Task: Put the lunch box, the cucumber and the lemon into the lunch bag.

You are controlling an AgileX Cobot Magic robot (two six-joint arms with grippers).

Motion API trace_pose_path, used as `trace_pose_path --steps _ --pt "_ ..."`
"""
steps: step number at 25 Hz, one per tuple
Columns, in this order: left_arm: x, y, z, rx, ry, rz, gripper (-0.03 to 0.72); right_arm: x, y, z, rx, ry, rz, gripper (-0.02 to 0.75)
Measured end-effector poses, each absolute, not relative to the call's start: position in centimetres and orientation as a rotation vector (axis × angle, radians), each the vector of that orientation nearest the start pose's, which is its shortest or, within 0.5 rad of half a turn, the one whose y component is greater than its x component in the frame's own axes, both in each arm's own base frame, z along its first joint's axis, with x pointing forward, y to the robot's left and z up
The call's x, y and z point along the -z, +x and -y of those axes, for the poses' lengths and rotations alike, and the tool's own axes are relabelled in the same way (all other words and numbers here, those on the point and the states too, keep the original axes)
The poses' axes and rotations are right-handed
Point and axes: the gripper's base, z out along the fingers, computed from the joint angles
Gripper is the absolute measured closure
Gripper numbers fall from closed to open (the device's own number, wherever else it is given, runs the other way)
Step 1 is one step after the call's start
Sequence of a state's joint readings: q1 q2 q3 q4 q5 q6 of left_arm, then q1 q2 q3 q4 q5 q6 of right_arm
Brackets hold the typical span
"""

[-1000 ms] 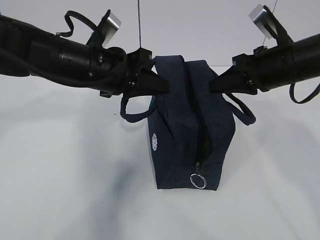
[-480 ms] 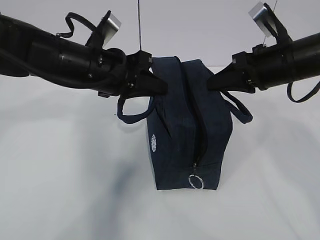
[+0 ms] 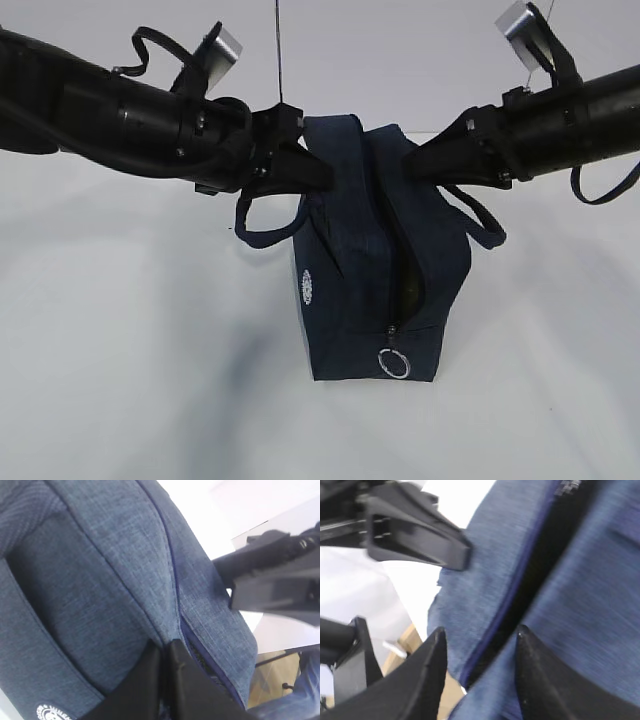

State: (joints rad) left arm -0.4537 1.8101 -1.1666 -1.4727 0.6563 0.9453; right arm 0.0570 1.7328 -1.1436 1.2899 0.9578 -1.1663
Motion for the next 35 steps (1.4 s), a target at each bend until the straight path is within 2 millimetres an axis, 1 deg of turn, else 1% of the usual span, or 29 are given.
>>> trace_pose_path --steps 2,4,7,9,11,13,16,19,21,23,25,27,31,35 --pt "-23.2 32.4 21.9 1.227 0.342 -2.310 0.693 -25.0 34.1 -9.3 -1.109 -0.585 -2.226 0.407" --pt "-23.2 32.4 21.9 1.227 0.342 -2.310 0.693 -25.3 33.7 -9.4 -1.140 -0.665 -2.228 0.400" --pt "-23.2 32.4 21.9 1.227 0.342 -2.310 0.692 -26.1 33.4 -9.6 -1.179 -0.772 -2.213 0.395" --pt "-23.2 32.4 21.9 1.227 0.342 -2.310 0.692 -26.9 33.5 -9.6 -1.172 -0.822 -2.199 0.393" --pt "-23.2 32.4 21.9 1.227 0.342 -2.310 0.692 -27.8 33.9 -9.5 -1.124 -0.865 -2.204 0.393" --pt "-23.2 32.4 21.9 1.227 0.342 -2.310 0.692 -28.5 34.2 -9.1 -1.047 -0.907 -2.247 0.393" --pt "-23.2 32.4 21.9 1.227 0.342 -2.310 0.692 -29.8 34.7 -8.6 -0.937 -0.917 -2.318 0.393" --pt "-23.2 32.4 21.9 1.227 0.342 -2.310 0.691 -30.7 34.4 -8.0 -0.835 -0.910 -2.378 0.393" --pt "-23.2 32.4 21.9 1.227 0.342 -2.310 0.690 -31.7 33.6 -7.6 -0.773 -0.913 -2.398 0.393" --pt "-23.2 32.4 21.9 1.227 0.342 -2.310 0.688 -33.1 32.3 -7.4 -0.734 -0.913 -2.386 0.393" --pt "-23.2 32.4 21.9 1.227 0.342 -2.310 0.688 -33.7 30.8 -7.4 -0.736 -0.910 -2.377 0.393" --pt "-23.2 32.4 21.9 1.227 0.342 -2.310 0.687 -33.8 29.1 -7.4 -0.756 -0.914 -2.364 0.393" --pt "-23.2 32.4 21.9 1.226 0.341 -2.310 0.685 -32.4 25.5 -7.3 -0.794 -0.941 -2.380 0.392" --pt "-23.2 32.4 21.9 1.226 0.341 -2.310 0.685 -31.4 22.4 -7.2 -0.780 -0.939 -2.323 0.392"
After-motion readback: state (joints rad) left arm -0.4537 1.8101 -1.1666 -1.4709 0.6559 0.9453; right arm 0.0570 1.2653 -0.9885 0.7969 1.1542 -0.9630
